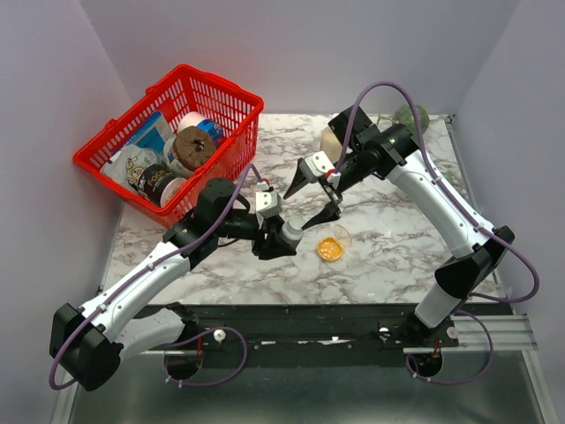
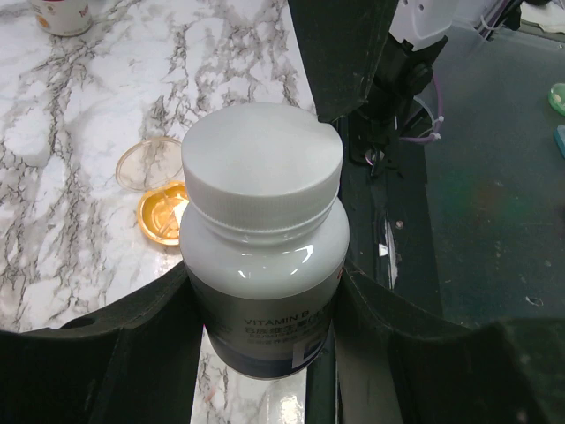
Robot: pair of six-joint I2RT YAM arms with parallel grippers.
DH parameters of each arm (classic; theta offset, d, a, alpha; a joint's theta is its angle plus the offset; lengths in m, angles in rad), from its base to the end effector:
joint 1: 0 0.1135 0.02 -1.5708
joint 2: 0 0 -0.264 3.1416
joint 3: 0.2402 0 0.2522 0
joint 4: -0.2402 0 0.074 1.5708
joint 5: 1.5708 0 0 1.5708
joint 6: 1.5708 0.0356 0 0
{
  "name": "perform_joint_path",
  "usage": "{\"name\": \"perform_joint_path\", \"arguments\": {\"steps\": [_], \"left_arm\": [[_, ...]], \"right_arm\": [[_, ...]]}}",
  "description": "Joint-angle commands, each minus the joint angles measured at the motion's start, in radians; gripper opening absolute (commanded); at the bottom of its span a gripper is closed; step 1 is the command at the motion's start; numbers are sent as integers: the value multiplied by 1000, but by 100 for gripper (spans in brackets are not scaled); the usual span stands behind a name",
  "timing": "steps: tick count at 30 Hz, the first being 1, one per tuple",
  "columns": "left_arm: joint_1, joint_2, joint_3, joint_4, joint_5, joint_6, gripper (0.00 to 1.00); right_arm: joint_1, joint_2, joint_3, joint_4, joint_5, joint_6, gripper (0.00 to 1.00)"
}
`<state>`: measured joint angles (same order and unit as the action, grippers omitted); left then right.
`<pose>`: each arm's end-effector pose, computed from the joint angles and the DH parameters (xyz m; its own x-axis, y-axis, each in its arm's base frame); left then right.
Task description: Sort the pills into containers
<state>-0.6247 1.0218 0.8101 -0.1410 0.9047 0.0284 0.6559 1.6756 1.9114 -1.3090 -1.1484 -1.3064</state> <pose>0.1657 -0.1540 0.3127 -0.2528 0.2039 -0.9458 0.9675 0.0639 -0.2448 0.2291 0.2173 0.4138 0.3924 -0.1974 -0.8984 -0.8277 -0.5018 -0.2513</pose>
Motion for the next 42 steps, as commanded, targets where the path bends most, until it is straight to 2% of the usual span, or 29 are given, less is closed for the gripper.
{"name": "perform_joint_path", "arguments": {"steps": [1,14,25,27,31,34,35,38,42], "left_arm": [[3,6,46,12,40,28,0],[3,3,54,3,26,31,0],[3,-6,61,14,-13,19,0],[2,-40,48,64,-93,1,0],[2,-126,-17,222,-274,-2,0],[2,-153,-37,293,-426,-4,0],[0,-164,-57,355,-472,-24,0],[-1,-164,-89,466,-558,-53,0],[-4,-118,-68,474,-593,-74,0]], "right_arm": [[16,-2,-17,-214,-20,-25,81],[36,-48,-83,-216,-28,-16,73],[40,-19,-66,-214,-37,19,41],[40,-8,-74,-184,-45,96,32],[42,4,-117,-102,-63,274,30],[44,-16,-187,61,27,503,29],[44,-37,-230,205,54,648,28],[47,-102,-380,429,147,864,29],[83,-85,-397,430,239,871,29]]}}
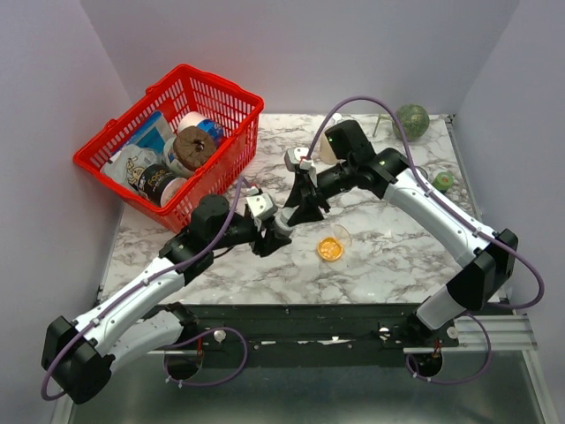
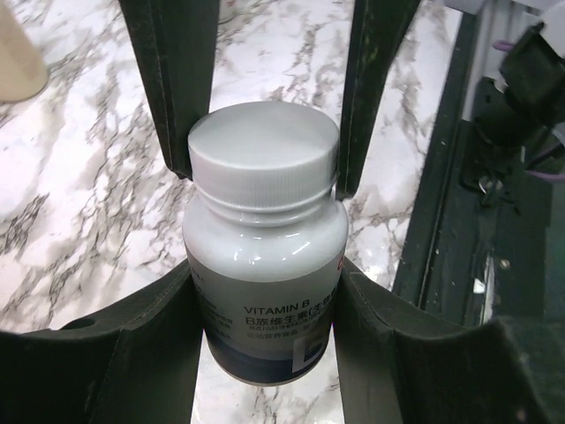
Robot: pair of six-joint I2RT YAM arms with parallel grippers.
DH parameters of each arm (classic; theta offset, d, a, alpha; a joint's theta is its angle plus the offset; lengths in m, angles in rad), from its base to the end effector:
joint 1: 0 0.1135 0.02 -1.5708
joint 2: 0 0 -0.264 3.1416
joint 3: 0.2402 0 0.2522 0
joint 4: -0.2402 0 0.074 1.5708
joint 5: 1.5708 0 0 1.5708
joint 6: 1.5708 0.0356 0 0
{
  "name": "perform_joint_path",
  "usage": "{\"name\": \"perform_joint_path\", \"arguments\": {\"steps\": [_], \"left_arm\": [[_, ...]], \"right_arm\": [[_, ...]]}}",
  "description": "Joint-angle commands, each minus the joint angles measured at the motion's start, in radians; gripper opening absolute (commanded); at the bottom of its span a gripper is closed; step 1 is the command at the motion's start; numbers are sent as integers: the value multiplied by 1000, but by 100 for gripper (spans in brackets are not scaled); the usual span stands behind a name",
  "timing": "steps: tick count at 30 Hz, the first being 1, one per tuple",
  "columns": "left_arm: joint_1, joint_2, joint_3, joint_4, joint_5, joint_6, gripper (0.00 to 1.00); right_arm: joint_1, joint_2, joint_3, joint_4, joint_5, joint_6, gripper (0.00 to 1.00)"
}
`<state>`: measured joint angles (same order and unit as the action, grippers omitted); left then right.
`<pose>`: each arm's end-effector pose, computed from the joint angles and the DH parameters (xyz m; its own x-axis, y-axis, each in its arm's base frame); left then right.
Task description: Sort the pills into containers
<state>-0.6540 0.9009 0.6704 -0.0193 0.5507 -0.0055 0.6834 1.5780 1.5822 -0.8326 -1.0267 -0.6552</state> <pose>0.1548 -0.1422 0.2971 -0.2013 0.1484 -0.9682 0.9198 0.3687 -0.1347 0.2360 0.2314 0.3704 0.0194 -0.3910 -0.9202 -0.9630 -0.2548 0.0880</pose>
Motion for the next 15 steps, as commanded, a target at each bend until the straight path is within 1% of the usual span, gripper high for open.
{"name": "perform_joint_path", "arguments": {"steps": [1,2,4,5,7,8,10,11,13,15], "left_arm": [[25,7,74,360,-262,-48,0],[24,12,67,377,-277,-57,0],[25,12,58,401,-310,-99,0],[25,13,46,429,-346,-111,0],[24,16,44,441,-368,-137,0],[25,26,44,440,-374,-137,0],[25,33,46,440,-368,-125,0],[25,39,47,432,-359,-113,0],[24,50,51,409,-321,-94,0],[25,61,43,371,-272,-57,0]], "right_arm": [[59,10,-83,-24,138,239,29],[61,-9,-126,45,154,294,29],[62,-27,-175,125,191,356,29],[62,-36,-213,189,204,412,29],[64,-24,-223,217,232,462,27],[65,-12,-217,214,240,504,27],[64,28,-197,202,252,537,27],[65,39,-194,199,235,570,27],[65,59,-180,194,179,585,35],[65,57,-166,194,154,589,44]]}}
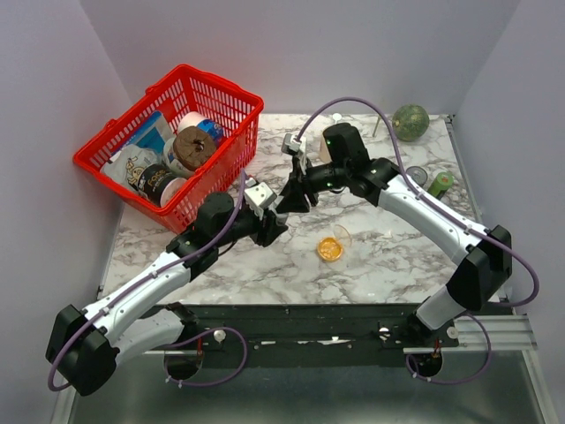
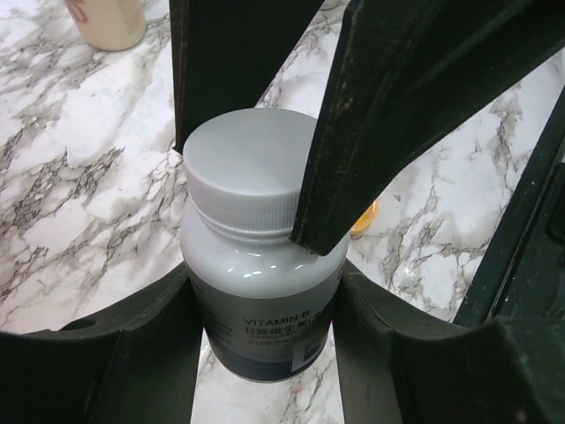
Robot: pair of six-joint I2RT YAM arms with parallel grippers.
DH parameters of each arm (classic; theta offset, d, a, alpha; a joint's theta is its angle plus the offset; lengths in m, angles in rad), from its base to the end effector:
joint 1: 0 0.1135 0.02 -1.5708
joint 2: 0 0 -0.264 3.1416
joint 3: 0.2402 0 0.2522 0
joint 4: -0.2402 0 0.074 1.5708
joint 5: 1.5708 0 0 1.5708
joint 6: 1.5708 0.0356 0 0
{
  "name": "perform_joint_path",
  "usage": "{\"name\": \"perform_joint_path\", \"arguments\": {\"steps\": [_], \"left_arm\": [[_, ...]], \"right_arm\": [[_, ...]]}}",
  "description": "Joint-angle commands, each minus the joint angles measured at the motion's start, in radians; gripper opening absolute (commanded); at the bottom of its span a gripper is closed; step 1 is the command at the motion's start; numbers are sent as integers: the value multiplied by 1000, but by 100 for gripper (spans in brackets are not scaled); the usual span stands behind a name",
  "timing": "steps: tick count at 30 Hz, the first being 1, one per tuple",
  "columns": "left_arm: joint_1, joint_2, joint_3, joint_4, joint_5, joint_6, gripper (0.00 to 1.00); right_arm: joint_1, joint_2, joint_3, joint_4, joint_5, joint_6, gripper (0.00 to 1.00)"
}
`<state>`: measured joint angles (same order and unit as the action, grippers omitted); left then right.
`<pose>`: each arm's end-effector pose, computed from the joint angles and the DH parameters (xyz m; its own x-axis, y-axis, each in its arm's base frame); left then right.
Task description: Sort the pills into containers
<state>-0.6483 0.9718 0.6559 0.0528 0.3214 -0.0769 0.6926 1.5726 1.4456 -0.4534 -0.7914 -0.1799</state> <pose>0.1739 -0.1459 0.2844 -0.2694 0.1126 -0.9564 0.7977 0.5825 -0.1561 0.2562 0.2454 0.3517 -0.2530 -0.3733 -0.8925 -0.9675 0.0958 0.2341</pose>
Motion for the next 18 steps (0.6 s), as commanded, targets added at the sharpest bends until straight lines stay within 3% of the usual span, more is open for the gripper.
{"name": "perform_joint_path", "arguments": {"steps": [1,8,10,13,18], "left_arm": [[22,-8,48,291,-22,20,0],[41,-24,-22,225,131,20,0],[42,-28,-25,203,162,29,0],[49,-48,-29,164,241,39,0],[56,-58,-4,113,512,40,0]], "right_arm": [[51,52,-7,-185,-100,106,55],[-68,-22,114,-186,-216,10,100],[-103,-40,130,-189,-273,-26,100],[-113,-66,183,-281,-319,-214,100],[-114,-108,202,-535,-356,-776,100]]}}
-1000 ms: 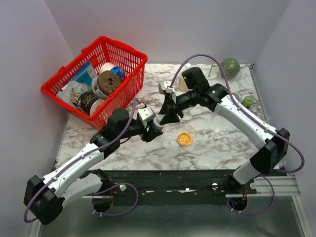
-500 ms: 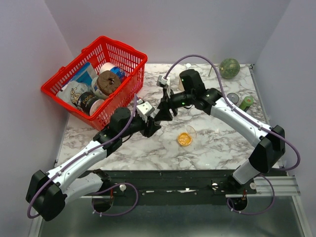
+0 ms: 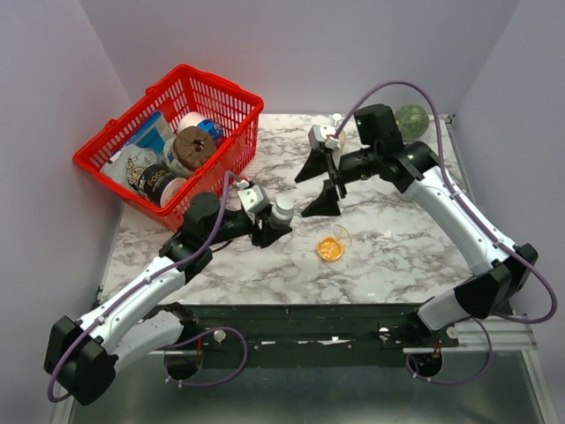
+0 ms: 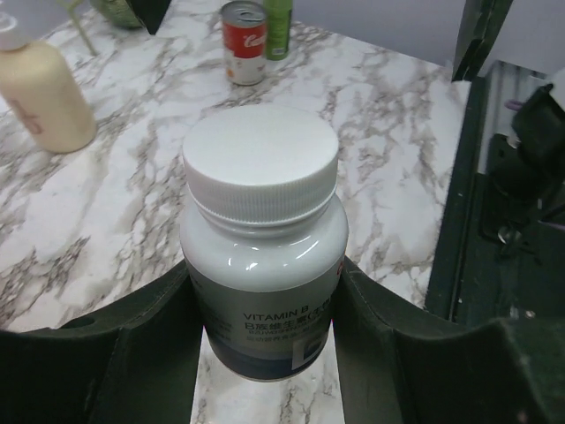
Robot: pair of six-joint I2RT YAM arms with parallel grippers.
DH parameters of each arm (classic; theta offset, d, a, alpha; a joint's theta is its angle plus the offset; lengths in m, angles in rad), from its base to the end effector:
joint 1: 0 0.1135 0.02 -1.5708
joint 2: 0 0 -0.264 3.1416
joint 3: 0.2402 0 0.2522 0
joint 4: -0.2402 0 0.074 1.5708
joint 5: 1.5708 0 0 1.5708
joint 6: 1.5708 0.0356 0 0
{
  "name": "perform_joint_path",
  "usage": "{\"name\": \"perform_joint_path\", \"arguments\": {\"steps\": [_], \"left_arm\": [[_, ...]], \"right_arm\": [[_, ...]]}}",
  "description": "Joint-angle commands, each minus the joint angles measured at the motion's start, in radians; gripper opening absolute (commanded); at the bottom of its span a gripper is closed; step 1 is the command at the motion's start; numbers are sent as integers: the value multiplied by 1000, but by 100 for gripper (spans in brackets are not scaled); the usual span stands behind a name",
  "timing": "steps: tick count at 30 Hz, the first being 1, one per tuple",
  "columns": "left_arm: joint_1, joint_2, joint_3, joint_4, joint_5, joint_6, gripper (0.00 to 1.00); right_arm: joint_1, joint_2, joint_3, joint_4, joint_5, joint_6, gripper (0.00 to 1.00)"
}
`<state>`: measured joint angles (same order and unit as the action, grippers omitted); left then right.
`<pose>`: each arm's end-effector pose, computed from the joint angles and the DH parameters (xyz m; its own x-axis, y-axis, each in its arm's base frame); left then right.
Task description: Sort the pills into containers
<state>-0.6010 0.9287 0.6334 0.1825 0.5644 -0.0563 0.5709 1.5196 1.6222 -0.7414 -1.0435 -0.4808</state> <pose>0.1683 -0.1385 0.2993 -0.1442 0.0413 -0.9887 0.9095 0.3992 -0.1160 0.2508 0.1976 0.4071 -0.0491 -0.3081 -0.9501 -0.9907 -0.1060 0.0855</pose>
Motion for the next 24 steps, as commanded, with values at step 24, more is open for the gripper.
{"name": "perform_joint_path", "arguments": {"steps": [24], "left_arm": [[9,94,157,-181,465,99,0]], "right_arm": [[139,160,251,-780,-104,-838,61]]}}
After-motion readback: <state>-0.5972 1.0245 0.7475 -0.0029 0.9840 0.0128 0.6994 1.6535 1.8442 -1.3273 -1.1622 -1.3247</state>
